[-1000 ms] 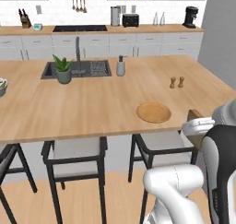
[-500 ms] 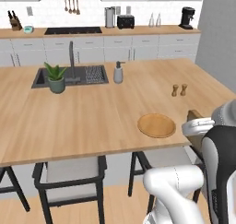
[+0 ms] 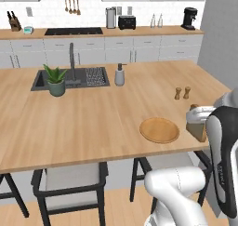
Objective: Start the toaster. Once the lever pops up, take the bread to the plate on the dining counter.
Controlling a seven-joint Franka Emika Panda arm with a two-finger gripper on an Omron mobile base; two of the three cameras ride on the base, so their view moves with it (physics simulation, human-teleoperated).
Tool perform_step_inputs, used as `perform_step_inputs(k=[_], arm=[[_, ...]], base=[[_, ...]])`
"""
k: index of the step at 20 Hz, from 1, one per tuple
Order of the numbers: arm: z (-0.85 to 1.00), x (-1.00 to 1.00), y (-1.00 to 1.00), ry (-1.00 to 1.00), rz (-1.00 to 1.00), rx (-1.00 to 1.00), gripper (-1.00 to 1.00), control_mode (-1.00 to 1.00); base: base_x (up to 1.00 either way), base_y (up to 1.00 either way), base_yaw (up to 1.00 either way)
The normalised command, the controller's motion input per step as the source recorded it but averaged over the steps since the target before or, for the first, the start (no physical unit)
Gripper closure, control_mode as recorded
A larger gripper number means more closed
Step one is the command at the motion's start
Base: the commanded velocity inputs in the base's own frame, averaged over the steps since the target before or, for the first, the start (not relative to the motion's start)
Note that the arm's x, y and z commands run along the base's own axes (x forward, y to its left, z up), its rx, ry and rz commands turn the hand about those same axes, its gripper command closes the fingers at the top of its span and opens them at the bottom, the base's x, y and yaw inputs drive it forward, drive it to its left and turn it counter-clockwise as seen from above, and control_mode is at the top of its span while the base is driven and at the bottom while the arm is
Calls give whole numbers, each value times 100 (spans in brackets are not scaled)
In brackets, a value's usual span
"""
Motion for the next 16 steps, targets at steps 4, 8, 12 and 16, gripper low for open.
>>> perform_step_inputs(k=[4, 8, 12, 16], arm=[[-12, 81, -12, 24, 0, 4, 100, -100], [-24, 91, -8, 31, 0, 10, 100, -100], [-43, 75, -4, 16, 1, 13, 100, -100], [-57, 49, 0, 0, 0, 12, 100, -100]], base=[[0, 0, 0], [0, 0, 0], [0, 0, 0], [0, 0, 0]])
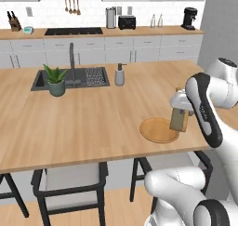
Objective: Start the toaster. Once the lever pops up, take the bread to the plate on the dining counter.
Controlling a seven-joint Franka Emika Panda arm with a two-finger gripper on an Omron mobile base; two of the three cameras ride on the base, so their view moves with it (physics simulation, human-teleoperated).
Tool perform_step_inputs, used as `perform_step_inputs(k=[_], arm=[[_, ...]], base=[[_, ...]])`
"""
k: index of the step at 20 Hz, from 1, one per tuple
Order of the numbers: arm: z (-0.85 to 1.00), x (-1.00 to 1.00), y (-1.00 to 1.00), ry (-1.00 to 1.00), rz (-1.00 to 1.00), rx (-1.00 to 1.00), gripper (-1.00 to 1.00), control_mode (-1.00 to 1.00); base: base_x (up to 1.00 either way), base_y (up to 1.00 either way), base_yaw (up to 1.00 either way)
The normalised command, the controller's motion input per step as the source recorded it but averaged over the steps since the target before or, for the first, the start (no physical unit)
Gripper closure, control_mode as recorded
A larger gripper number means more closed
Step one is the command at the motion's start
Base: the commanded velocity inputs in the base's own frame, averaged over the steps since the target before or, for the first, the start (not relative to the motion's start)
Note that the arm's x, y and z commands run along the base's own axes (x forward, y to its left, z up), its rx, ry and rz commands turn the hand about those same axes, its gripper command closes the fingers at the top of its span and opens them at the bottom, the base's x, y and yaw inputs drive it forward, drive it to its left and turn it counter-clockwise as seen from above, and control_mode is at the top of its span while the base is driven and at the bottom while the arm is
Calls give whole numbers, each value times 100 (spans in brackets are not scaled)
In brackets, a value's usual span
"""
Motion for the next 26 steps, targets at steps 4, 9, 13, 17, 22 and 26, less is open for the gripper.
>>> perform_step_inputs(k=[4, 9, 13, 17, 22, 26], arm=[[-51, 38, -5, 0, 1, 14, 100, -100], [-40, 39, -4, 0, 1, 8, 100, -100], [-20, 30, 0, -9, 0, 3, 100, -100], [-21, 34, 0, -3, 0, 0, 100, -100], [-33, 40, 2, 0, 0, 2, 100, -100], [-31, 18, 4, 0, 0, 0, 100, -100]], base=[[0, 0, 0], [0, 0, 0], [0, 0, 0], [0, 0, 0], [0, 0, 0], [0, 0, 0]])
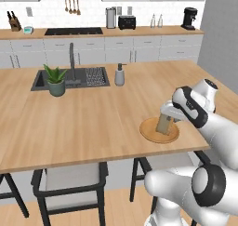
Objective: Start the toaster. Once the lever pops up, take the bread to the plate on the dining counter.
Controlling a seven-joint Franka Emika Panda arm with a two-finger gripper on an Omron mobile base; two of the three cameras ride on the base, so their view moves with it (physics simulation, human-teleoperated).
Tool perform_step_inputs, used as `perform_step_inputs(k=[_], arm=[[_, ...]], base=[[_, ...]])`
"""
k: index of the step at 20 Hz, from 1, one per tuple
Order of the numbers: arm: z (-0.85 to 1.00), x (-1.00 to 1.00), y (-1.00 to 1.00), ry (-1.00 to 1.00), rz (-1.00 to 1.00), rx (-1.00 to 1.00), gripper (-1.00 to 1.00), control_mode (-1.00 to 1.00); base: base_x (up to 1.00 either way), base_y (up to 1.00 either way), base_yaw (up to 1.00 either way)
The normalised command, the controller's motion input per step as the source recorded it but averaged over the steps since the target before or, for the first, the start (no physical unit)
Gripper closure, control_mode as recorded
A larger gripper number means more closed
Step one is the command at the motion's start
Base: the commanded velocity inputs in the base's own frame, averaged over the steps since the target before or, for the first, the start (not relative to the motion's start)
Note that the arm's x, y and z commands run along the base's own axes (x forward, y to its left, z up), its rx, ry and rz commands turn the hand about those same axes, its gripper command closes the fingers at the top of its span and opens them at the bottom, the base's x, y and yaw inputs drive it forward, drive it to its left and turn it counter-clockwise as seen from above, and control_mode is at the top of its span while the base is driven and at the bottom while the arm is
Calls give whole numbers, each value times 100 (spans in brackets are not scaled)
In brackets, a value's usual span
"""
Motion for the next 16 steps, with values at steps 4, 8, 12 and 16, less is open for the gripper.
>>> perform_step_inputs(k=[4, 8, 12, 16], arm=[[-17, 20, 2, 0, 0, 0, 100, -100], [-11, 26, 2, 0, 0, 2, 100, -100], [-13, 26, 1, 0, 0, 1, 100, -100], [-16, 17, 0, 0, 0, 2, 100, -100]], base=[[0, 0, 0], [0, 0, 0], [0, 0, 0], [0, 0, 0]])
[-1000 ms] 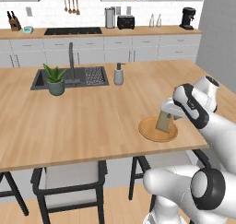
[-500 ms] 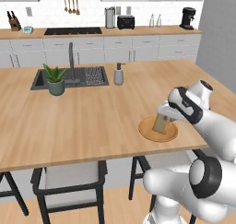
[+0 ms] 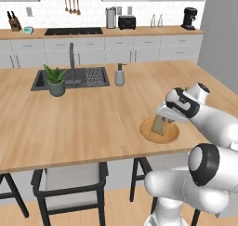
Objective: Start the toaster. Once the lever pops up, take the bread to the plate on the dining counter.
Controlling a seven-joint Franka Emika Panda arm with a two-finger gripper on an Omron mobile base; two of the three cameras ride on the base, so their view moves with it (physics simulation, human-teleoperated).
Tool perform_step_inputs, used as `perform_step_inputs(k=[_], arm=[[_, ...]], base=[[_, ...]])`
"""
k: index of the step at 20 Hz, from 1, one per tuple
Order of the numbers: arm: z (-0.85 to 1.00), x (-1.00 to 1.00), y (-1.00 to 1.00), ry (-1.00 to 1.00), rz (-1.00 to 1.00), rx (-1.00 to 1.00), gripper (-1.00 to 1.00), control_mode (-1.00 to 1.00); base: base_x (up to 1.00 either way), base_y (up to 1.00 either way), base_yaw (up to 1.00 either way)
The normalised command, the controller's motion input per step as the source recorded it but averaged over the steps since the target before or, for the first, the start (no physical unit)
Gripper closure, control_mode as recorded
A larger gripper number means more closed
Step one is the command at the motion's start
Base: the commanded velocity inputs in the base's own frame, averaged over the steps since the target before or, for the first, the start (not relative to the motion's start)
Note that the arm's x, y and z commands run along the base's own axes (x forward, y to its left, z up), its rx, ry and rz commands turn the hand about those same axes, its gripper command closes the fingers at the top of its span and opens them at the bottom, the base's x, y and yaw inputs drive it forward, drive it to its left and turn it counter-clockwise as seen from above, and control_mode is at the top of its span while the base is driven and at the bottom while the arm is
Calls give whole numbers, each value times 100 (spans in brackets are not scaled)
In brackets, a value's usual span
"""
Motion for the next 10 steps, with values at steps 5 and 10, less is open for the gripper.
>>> perform_step_inputs(k=[5, 10], arm=[[-16, 16, 0, 0, 0, 0, 100, -100], [-22, 26, 0, 0, 0, 0, 100, -100]], base=[[0, 0, 0], [0, 0, 0]])
